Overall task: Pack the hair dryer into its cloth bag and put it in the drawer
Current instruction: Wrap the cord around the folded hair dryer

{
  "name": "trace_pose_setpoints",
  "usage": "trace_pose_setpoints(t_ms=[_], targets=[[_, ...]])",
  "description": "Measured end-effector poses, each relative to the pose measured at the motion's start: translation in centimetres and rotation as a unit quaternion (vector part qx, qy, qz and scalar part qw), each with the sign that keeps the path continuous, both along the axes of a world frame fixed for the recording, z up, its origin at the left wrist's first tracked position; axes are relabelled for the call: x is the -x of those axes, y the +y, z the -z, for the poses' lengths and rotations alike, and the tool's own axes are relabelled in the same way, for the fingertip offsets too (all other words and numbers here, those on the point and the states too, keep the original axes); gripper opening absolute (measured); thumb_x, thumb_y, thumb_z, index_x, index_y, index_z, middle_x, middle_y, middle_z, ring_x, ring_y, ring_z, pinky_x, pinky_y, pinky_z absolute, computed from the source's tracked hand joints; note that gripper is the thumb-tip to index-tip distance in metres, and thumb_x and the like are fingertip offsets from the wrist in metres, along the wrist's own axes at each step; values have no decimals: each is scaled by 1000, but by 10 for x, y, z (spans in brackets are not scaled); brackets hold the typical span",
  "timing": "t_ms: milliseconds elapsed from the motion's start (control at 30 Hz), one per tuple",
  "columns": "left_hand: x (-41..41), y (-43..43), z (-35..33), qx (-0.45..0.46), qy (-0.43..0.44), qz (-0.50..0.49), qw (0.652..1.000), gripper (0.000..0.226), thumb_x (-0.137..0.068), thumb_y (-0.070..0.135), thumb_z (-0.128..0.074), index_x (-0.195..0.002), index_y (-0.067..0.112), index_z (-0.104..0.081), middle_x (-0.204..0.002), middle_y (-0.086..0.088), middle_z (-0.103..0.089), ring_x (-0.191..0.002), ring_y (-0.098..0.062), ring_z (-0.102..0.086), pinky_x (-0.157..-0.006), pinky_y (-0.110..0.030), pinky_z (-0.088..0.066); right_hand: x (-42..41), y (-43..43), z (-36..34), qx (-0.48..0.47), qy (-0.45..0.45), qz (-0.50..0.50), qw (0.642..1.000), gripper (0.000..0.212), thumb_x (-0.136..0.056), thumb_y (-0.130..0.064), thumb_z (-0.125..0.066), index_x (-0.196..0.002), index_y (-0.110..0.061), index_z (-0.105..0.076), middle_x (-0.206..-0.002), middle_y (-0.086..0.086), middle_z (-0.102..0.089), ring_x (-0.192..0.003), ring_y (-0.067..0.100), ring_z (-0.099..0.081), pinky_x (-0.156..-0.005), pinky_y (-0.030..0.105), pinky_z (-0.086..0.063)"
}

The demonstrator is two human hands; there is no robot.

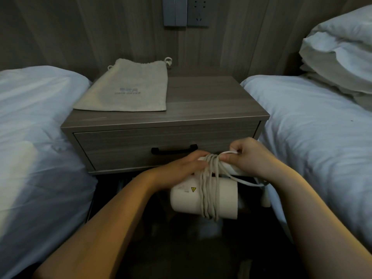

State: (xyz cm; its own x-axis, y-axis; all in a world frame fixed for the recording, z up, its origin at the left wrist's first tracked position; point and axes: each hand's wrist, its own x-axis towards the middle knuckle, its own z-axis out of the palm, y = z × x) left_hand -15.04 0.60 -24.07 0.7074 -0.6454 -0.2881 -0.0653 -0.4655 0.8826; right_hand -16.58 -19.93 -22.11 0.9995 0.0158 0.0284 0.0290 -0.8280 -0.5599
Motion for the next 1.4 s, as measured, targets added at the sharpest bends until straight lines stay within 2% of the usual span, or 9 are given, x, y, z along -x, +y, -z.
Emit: trace_pose_setpoints(t_ms=[167, 333, 600, 733, 833, 1000, 1167, 1300, 1400], targets=[[4, -5, -2, -99, -97, 21, 990, 85, -61, 80, -49, -136, 49, -25, -138, 8, -49, -122, -11, -49, -104, -37, -40, -2, 2, 8, -19, -24, 29, 999, 48, -75, -44, -68, -48, -15, -41, -47, 0, -36, -50, 15, -40, -55, 32, -33], [5, -7, -2, -194, -160, -13, 968, 94, -67, 82, -45, -144, 45, -5, -151, 3, -37, -133, -22, -41, -107, -37, -37, 2, 11, 9, -1, -53, 75, 996, 54, -77, -44, -67, -46, -13, -35, -44, 0, -34, -50, 17, -40, -53, 31, -32], [10, -11, -7, -165, -263, -48, 949, 80, -84, 62, -47, -148, 37, -7, -148, -1, -40, -132, -22, -42, -106, -35, -35, 4, 6, -1, -3, -96, 92, 991, 47, -76, -45, -67, -50, -13, -44, -46, 0, -39, -54, 20, -44, -53, 32, -33], [4, 3, -13, -117, -218, 52, 968, 107, -63, 57, -74, -142, 51, -2, -148, 11, -37, -131, -14, -41, -108, -38, -36, 2, -7, -1, -30, -106, 90, 990, 48, -74, -43, -69, -48, -14, -41, -46, -2, -34, -51, 16, -39, -53, 32, -33], [3, 4, -12, -173, -271, 109, 941, 133, -53, 40, -86, -137, 55, 16, -147, 5, -32, -129, -15, -36, -107, -35, -34, 2, -12, 0, -43, -100, 92, 990, 45, -75, -42, -69, -50, -14, -44, -48, -1, -35, -51, 15, -38, -53, 31, -31], [9, 0, 2, -231, -443, 143, 854, 130, -65, 46, -78, -124, 54, 38, -127, -3, -46, -108, -18, -44, -91, -36, -43, 1, -10, 5, -35, -75, 105, 991, 46, -75, -45, -68, -50, -12, -49, -48, 2, -43, -54, 18, -46, -55, 34, -37], [9, 1, 9, -218, -438, 139, 861, 112, -70, 42, -73, -141, 48, 13, -123, -2, -43, -107, -16, -40, -88, -30, -42, -3, -10, 9, -38, -35, 111, 992, 49, -74, -45, -70, -48, -14, -42, -48, 2, -37, -50, 14, -39, -52, 30, -31], [5, 4, 11, -215, -427, 153, 865, 109, -67, 41, -75, -143, 48, 3, -120, 1, -43, -104, -14, -40, -88, -30, -41, -3, -24, 10, -196, 105, 57, 973, 42, -70, -39, -75, -52, -15, -45, -48, -1, -35, -44, 9, -32, -41, 18, -26], [6, 4, 11, -191, -387, 163, 887, 108, -67, 39, -76, -142, 50, 1, -119, 1, -45, -102, -12, -41, -88, -26, -38, -4, -41, 14, -343, 228, 18, 911, 36, -61, -39, -72, -71, -7, -61, -58, 6, -54, -49, 13, -50, -45, 20, -40]])
